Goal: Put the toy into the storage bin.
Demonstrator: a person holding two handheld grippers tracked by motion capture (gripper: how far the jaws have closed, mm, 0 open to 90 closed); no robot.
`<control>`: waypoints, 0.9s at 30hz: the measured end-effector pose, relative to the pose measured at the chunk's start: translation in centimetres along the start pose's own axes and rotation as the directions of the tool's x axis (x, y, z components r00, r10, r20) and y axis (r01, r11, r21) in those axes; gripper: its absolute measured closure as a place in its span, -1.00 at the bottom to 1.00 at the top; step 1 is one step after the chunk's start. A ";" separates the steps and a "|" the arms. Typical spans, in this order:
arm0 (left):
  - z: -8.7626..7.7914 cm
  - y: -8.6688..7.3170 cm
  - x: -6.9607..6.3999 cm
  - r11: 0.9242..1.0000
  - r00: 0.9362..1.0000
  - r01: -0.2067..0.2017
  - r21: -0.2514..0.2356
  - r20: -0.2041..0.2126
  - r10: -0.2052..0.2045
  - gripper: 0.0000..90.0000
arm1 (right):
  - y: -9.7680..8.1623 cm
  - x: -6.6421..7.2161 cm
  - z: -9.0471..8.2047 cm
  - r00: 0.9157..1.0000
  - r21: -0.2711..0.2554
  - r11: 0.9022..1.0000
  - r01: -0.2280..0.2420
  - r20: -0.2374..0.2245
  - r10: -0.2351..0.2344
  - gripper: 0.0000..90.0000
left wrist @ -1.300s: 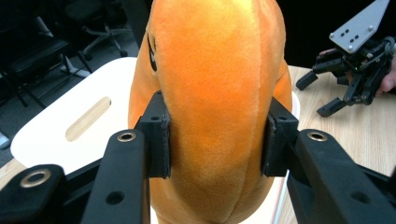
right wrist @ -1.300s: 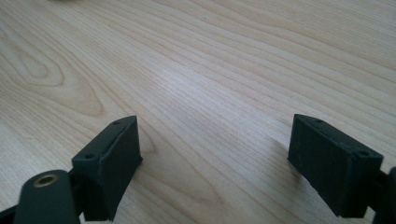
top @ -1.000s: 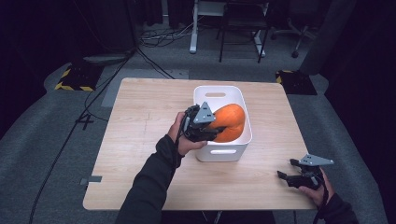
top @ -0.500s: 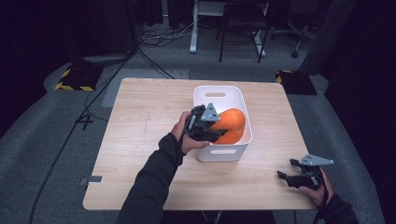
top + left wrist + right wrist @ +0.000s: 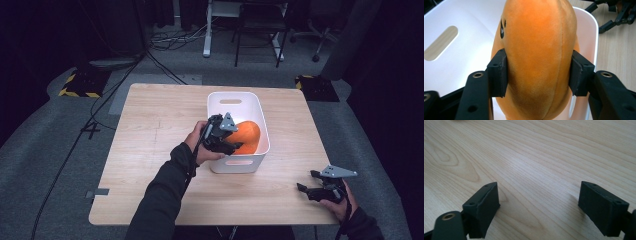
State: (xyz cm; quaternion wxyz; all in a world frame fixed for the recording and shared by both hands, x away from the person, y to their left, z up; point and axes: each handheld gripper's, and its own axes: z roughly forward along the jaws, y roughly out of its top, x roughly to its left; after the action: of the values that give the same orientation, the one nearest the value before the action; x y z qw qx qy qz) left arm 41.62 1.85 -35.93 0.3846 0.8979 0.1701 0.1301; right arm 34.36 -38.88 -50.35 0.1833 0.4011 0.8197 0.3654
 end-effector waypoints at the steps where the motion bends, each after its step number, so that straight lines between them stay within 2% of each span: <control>1: 0.0 0.0 0.0 1.000 1.000 0.000 0.000 0.000 0.000 -0.08 | 0.0 0.0 0.0 1.000 0.000 1.000 0.000 0.000 0.000 -0.62; 3: 0.2 0.0 -0.3 0.999 1.000 -0.001 0.034 0.013 0.001 -0.10 | 0.0 0.0 0.0 1.000 0.000 1.000 0.000 0.000 0.000 -0.62; 5: 0.4 0.0 -0.3 0.999 1.000 -0.013 0.033 0.004 0.013 -0.11 | 0.0 0.0 0.0 1.000 0.000 1.000 0.000 0.000 0.000 -0.62; 7: 0.6 0.0 -0.4 0.998 1.000 -0.014 0.057 0.015 0.014 -0.14 | 0.0 0.0 0.0 1.000 0.000 1.000 0.000 0.000 0.000 -0.62; 10: 0.9 -0.1 -0.4 0.997 1.000 -0.012 0.077 0.003 0.012 -0.15 | 0.0 0.0 0.0 1.000 0.000 1.000 0.000 0.000 0.000 -0.62; 13: 1.1 -0.2 -0.4 0.995 1.000 -0.017 0.095 0.011 0.016 -0.17 | 0.0 0.0 0.0 1.000 0.000 1.000 0.000 0.000 0.000 -0.62; 19: 1.3 -0.2 -0.3 0.995 1.000 -0.007 0.104 0.011 0.006 -0.17 | 0.0 0.0 0.0 1.000 0.000 1.000 0.000 0.000 0.000 -0.62; 23: 0.9 -0.2 -0.4 0.998 1.000 0.002 0.066 0.019 -0.003 -0.04 | 0.0 0.0 0.0 1.000 0.000 1.000 0.000 0.000 0.000 -0.62; 26: 0.9 -0.1 -0.4 0.997 1.000 -0.007 0.072 0.006 0.006 -0.07 | 0.0 0.0 0.0 1.000 0.000 1.000 0.000 0.000 0.000 -0.62; 27: 1.0 -0.1 -0.4 0.997 1.000 -0.004 0.078 0.015 0.003 -0.07 | 0.0 0.0 0.0 1.000 0.000 1.000 0.000 0.000 0.000 -0.62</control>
State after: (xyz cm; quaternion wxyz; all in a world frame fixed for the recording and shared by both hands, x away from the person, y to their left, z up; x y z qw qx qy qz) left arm 41.61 1.15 -36.73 0.3502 0.9134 0.1709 0.1174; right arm 34.36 -38.88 -50.36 0.1834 0.4011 0.8197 0.3655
